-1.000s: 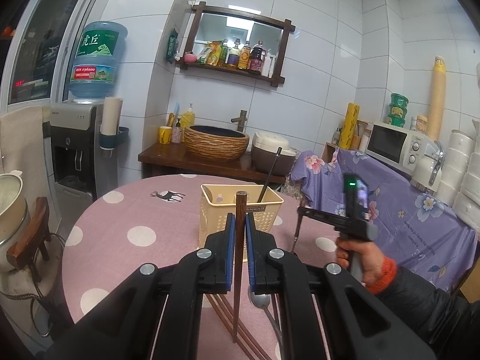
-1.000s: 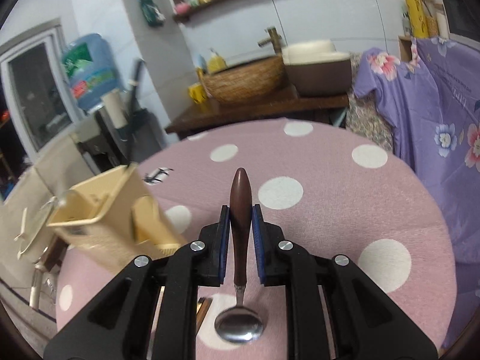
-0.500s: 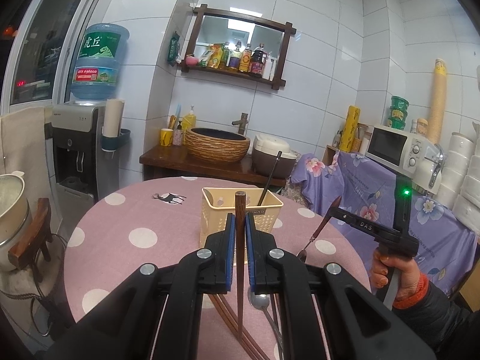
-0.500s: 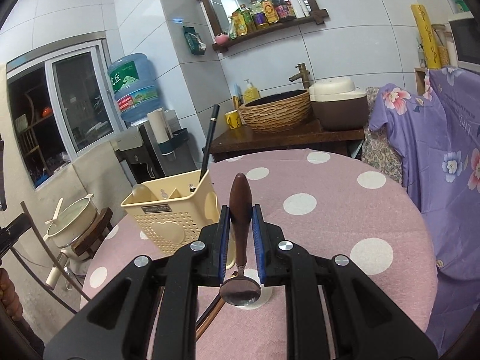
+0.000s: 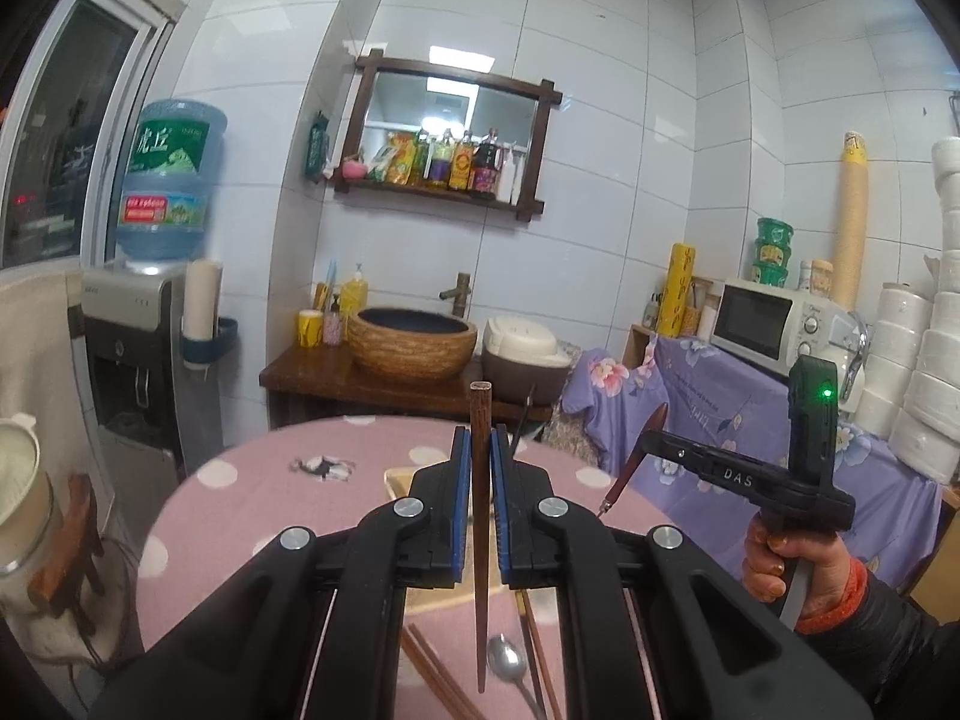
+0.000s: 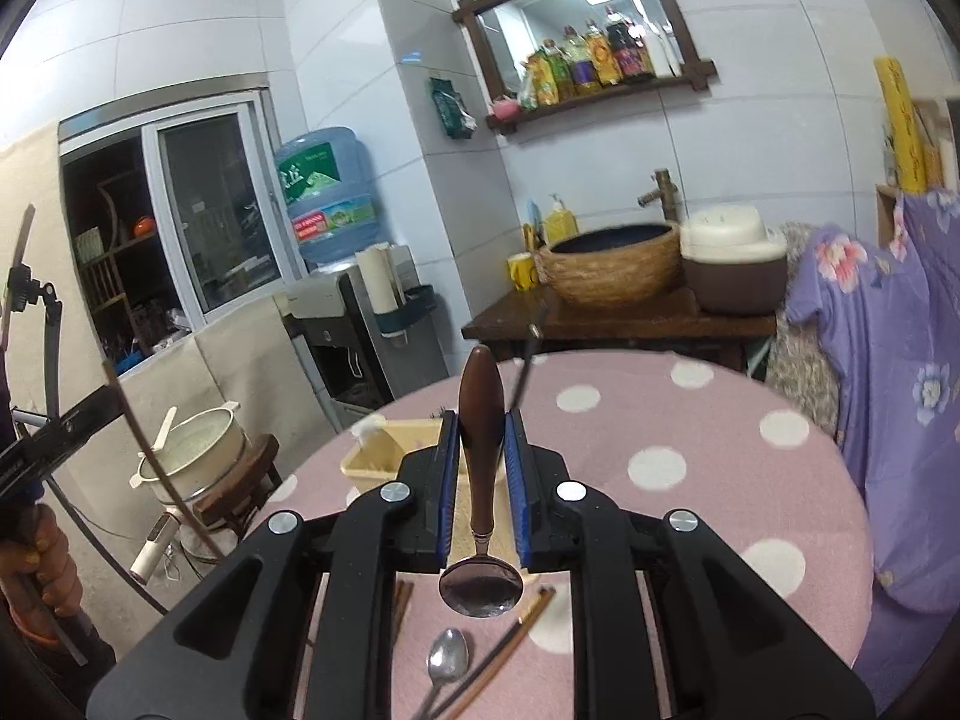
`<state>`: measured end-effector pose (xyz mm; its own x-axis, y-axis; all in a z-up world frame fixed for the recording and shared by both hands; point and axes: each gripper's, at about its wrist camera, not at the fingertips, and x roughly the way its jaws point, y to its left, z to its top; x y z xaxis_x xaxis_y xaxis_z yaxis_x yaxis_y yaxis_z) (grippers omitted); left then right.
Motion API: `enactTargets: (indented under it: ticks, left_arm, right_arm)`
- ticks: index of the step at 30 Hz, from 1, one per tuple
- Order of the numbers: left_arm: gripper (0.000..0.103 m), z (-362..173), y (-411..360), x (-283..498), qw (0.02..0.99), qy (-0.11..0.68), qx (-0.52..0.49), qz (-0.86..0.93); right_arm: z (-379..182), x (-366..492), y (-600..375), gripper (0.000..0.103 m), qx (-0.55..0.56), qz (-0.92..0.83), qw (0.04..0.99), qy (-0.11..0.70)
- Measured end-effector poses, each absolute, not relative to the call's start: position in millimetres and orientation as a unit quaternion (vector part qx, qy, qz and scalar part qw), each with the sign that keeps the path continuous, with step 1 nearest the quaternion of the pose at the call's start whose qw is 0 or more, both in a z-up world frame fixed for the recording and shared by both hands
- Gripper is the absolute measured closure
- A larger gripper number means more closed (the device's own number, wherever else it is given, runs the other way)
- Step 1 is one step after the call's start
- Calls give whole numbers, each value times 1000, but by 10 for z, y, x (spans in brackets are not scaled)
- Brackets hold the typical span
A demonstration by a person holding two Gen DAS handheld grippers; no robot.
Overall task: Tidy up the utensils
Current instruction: 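Lower spoon into holder with right tool while left tool lowers chopstick in, opening both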
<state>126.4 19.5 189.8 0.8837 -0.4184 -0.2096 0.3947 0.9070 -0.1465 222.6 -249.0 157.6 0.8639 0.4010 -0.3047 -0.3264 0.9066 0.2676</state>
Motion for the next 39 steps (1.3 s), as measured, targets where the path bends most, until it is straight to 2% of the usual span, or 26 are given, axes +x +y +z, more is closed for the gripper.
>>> enactTargets:
  ticks: [6,12,26,39]
  left_arm:
    - [95,2412,73,1598,975,84,-44,-200]
    - [95,2580,-80,2131,980,83,-50,-171]
    - [95,1757,-236,2556,977,155,-40,-139]
    - [95,1206,-288,2702,966,218,-44,-135]
  right_arm:
    - [2137,2421,-2217,87,69,181,971,139]
    - [2235,2768,-1969,87,41,149,979,135]
    - [1332,3119,-1753,87,32,131,969,205]
    - [901,3181,-1699,87,25,131,961,242]
